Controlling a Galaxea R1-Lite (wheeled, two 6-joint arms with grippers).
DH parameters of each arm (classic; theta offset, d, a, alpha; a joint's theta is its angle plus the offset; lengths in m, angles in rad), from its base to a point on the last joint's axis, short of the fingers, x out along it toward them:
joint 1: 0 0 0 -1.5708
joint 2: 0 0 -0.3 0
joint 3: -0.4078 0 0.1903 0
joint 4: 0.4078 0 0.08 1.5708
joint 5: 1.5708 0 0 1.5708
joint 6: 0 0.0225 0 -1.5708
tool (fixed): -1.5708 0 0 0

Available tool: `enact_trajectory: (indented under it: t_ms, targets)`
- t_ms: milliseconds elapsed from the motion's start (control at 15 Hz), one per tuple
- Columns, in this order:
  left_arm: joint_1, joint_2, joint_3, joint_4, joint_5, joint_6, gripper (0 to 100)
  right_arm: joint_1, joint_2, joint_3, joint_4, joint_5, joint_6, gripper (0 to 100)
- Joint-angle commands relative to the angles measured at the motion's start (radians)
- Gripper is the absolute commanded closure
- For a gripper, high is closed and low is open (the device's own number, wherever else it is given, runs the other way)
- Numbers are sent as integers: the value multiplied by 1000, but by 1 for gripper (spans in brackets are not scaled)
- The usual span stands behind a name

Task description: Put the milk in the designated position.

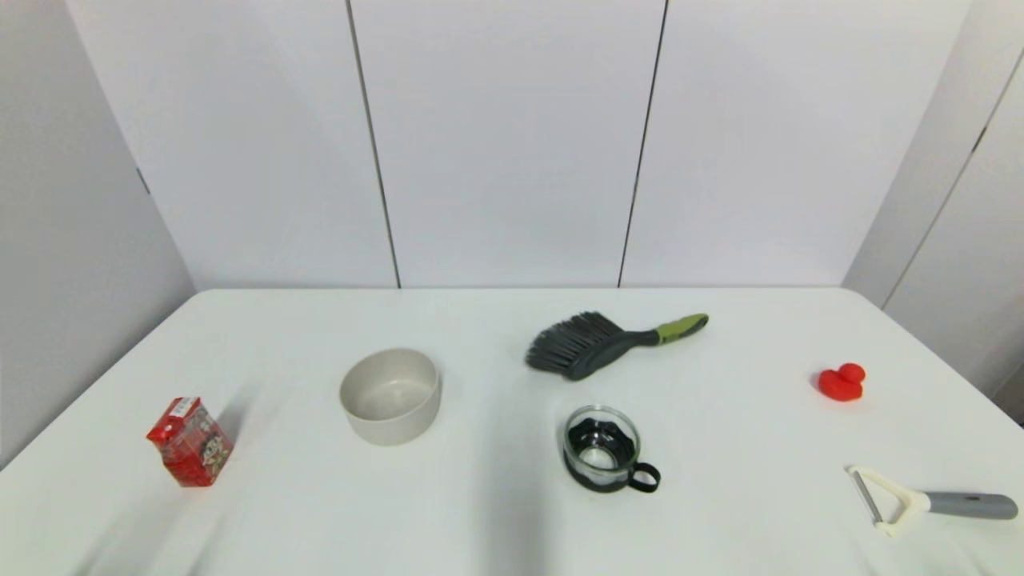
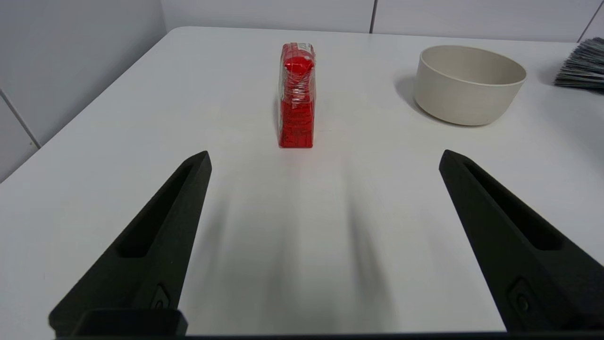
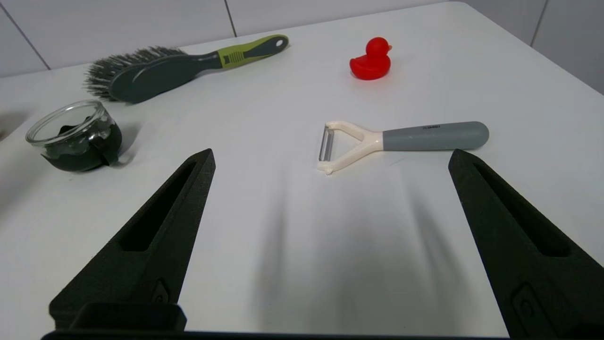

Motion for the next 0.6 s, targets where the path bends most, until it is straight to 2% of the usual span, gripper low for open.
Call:
enact_trajectory:
  t_ms: [67,600]
  targets:
    - [0,0,0,-1,0,1,0,0,1,0,0,-1,7,0]
    - [0,0,0,-1,0,0,0,0,1,0,0,-1,7,0]
